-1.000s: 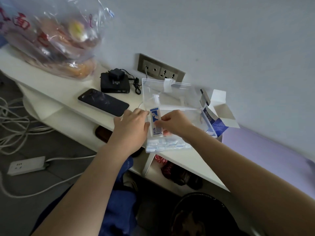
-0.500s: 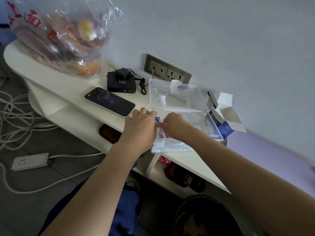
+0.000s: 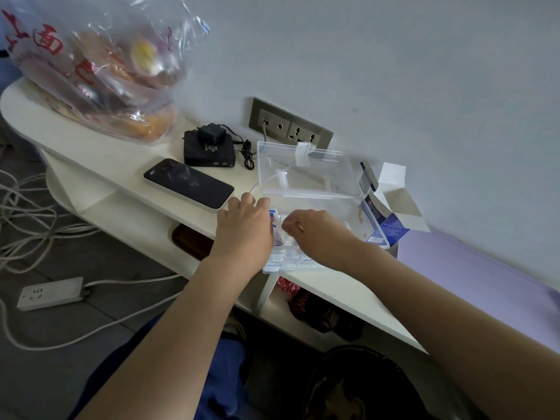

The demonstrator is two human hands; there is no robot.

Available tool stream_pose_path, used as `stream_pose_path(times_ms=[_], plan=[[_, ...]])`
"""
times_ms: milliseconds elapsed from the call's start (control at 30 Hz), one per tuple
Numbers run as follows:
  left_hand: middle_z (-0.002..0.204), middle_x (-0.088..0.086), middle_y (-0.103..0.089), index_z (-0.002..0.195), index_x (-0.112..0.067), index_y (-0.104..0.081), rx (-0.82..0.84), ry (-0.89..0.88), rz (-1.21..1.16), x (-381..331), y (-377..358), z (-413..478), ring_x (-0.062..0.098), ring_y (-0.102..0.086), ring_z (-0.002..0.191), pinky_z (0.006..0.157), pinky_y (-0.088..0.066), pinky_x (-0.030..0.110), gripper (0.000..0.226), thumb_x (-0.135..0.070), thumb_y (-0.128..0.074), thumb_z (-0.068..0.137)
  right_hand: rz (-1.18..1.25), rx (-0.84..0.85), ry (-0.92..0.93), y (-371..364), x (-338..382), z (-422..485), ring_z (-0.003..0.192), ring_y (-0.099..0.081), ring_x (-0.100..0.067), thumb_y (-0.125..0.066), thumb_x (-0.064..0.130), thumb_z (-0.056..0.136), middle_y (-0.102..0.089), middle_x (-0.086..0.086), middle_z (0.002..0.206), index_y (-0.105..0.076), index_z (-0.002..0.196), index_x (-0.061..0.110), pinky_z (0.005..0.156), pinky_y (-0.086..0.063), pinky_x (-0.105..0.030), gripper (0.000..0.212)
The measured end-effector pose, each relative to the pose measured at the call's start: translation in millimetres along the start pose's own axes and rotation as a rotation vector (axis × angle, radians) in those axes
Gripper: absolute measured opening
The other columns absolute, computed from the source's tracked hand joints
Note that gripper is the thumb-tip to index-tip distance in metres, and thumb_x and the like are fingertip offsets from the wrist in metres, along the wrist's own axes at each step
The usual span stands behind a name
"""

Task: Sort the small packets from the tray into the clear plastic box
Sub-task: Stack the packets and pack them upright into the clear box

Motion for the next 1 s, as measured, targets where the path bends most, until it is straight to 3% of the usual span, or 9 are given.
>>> stream_pose_path(times_ms=[133, 233, 367, 467, 633, 833, 933, 1000], plan=[[0.13, 0.007, -0.041, 0.133, -0.015, -0.04, -0.018, -0.02, 0.03, -11.5, 0.0, -1.5, 0.025, -0.037, 0.12, 0.097, -0.032, 0.035, 0.035, -0.019, -0.041, 0.098, 0.067, -0.251, 0.133, 6.7, -12.5, -25.5, 0.102, -0.058, -0.021, -0.04, 0.021, 0.099, -0.061, -0.003, 0.116, -0.06, 0.115, 0.014, 0.086, -0.047, -0.033, 0.026], [0.127, 0.008, -0.041, 0.127, -0.015, -0.043, -0.012, -0.024, 0.072, -23.4, -3.2, -3.6, 0.026, -0.038, 0.118, 0.097, -0.032, 0.035, 0.031, -0.018, -0.044, 0.096, -0.055, -0.342, 0.231, -0.6, -28.0, -46.9, 0.113, -0.051, -0.024, -0.05, 0.014, 0.095, -0.053, -0.007, 0.123, -0.061, 0.116, 0.011, 0.093, -0.044, -0.032, 0.024], [0.127, 0.007, -0.041, 0.127, -0.016, -0.041, -0.014, -0.084, 0.125, -51.8, -6.8, -9.4, 0.027, -0.038, 0.119, 0.097, -0.032, 0.037, 0.031, -0.02, -0.042, 0.096, -0.177, -0.437, 0.257, -3.0, -61.2, -74.9, 0.109, -0.057, -0.029, -0.056, 0.011, 0.088, -0.056, -0.011, 0.12, -0.061, 0.113, 0.011, 0.088, -0.05, -0.037, 0.026], [0.127, 0.005, -0.043, 0.129, -0.017, -0.04, -0.003, -0.208, 0.133, -84.7, -15.8, -19.6, 0.026, -0.039, 0.118, 0.097, -0.033, 0.037, 0.033, -0.019, -0.041, 0.096, -0.157, -0.399, 0.2, -7.7, -90.7, -93.8, 0.116, -0.053, -0.027, -0.057, 0.013, 0.091, -0.052, -0.008, 0.128, -0.058, 0.118, 0.013, 0.093, -0.049, -0.038, 0.027], [0.129, 0.006, -0.041, 0.127, -0.017, -0.043, 0.025, -0.385, 0.075, -138.3, -37.2, -36.1, 0.027, -0.038, 0.117, 0.094, -0.032, 0.035, 0.031, -0.014, -0.042, 0.095, -0.171, -0.382, 0.136, -22.8, -145.1, -126.4, 0.096, -0.065, -0.027, -0.06, 0.012, 0.084, -0.06, -0.008, 0.113, -0.062, 0.106, 0.014, 0.079, -0.056, -0.037, 0.021], [0.119, 0.006, -0.043, 0.119, -0.015, -0.049, 0.054, -0.599, 0.012, -193.7, -61.2, -54.6, 0.026, -0.04, 0.11, 0.091, -0.035, 0.034, 0.025, -0.01, -0.043, 0.095, -0.172, -0.354, -0.055, -25.7, -218.5, -160.8, 0.087, -0.068, -0.024, -0.075, 0.004, 0.073, -0.064, -0.005, 0.105, -0.065, 0.103, 0.015, 0.068, -0.055, -0.03, 0.034], [0.123, 0.007, -0.042, 0.122, -0.013, -0.048, 0.175, -0.703, -0.001, -217.1, -81.6, -62.8, 0.025, -0.042, 0.111, 0.091, -0.035, 0.034, 0.025, -0.018, -0.039, 0.099, -0.12, -0.319, -0.238, -23.8, -264.7, -181.3, 0.118, -0.052, -0.02, -0.055, 0.022, 0.092, -0.052, 0.002, 0.126, -0.054, 0.124, 0.02, 0.091, -0.041, -0.028, 0.032], [0.126, 0.007, -0.042, 0.125, -0.013, -0.047, 0.246, -0.744, 0.032, -229.2, -95.8, -66.4, 0.025, -0.042, 0.114, 0.093, -0.034, 0.034, 0.028, -0.022, -0.038, 0.1, -0.037, -0.251, -0.391, -27.9, -298.0, -195.7, 0.125, -0.043, -0.02, -0.052, 0.03, 0.093, -0.048, 0.0, 0.132, -0.05, 0.127, 0.021, 0.101, -0.035, -0.031, 0.035]])
Point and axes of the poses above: each hand's wrist, its own z-axis towards the middle knuckle, its own y-axis out of the back of the hand, x = y × z, the point moved 6 cm from there along z, towards the middle knuckle
